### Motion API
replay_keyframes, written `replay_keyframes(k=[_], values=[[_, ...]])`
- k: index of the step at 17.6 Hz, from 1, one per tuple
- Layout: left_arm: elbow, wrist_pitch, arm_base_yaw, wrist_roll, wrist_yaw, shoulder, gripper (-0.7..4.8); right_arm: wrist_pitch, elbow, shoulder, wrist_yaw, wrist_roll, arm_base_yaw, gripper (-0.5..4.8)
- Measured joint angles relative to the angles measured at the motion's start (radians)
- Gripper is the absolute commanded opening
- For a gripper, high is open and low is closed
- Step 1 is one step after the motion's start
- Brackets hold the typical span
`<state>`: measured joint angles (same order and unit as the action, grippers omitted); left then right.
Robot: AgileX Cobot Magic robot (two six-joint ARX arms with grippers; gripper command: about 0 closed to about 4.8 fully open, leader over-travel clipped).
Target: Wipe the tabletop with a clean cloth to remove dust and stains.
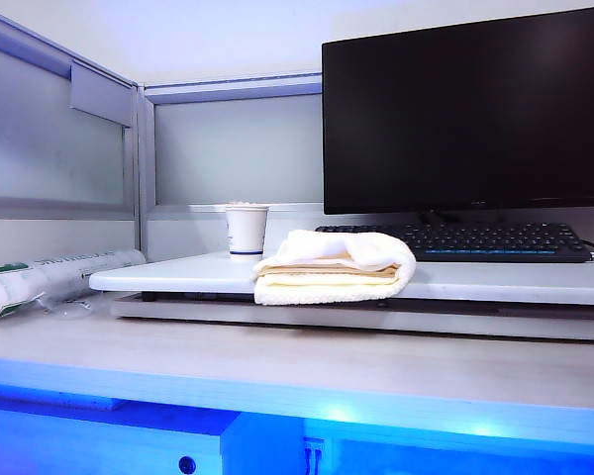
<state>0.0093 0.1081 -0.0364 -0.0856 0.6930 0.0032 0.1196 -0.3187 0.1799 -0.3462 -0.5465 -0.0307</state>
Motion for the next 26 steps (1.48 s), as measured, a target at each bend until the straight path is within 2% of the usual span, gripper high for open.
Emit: replay_keyframes(k=[5,7,8,10,12,15,22,26], values=[[0.0,-0.004,0.0,-0.002,0.0,0.0,-0.05,-0.056,-0.27,0.477,-0.144,-0.003,-0.004,4.79],[0.0,-0.004,0.0,-0.002,0.001,0.0,-0.05,-0.086,-0.377,0.667,-0.156,0.025,-0.059,4.79],[0.0,-0.006,0.0,-0.002,0.002,0.0,-0.05,-0.087,-0.431,0.756,-0.148,0.077,-0.117,4.79],[0.0,-0.007,0.0,-0.002,0.002,0.0,-0.05,-0.092,-0.537,0.946,-0.065,0.2,-0.244,4.79],[0.0,-0.007,0.0,-0.002,0.002,0.0,-0.05,-0.086,-0.648,1.136,-0.015,0.256,-0.306,4.79],[0.0,-0.007,0.0,-0.002,0.003,0.0,-0.06,-0.077,-0.812,1.398,0.021,0.288,-0.318,4.79],[0.0,-0.007,0.0,-0.002,0.003,0.0,-0.05,0.019,-1.022,1.645,0.128,0.374,-0.317,4.79],[0.0,-0.007,0.0,-0.002,0.002,0.0,-0.06,0.051,-1.077,1.744,0.184,0.391,-0.318,4.79]])
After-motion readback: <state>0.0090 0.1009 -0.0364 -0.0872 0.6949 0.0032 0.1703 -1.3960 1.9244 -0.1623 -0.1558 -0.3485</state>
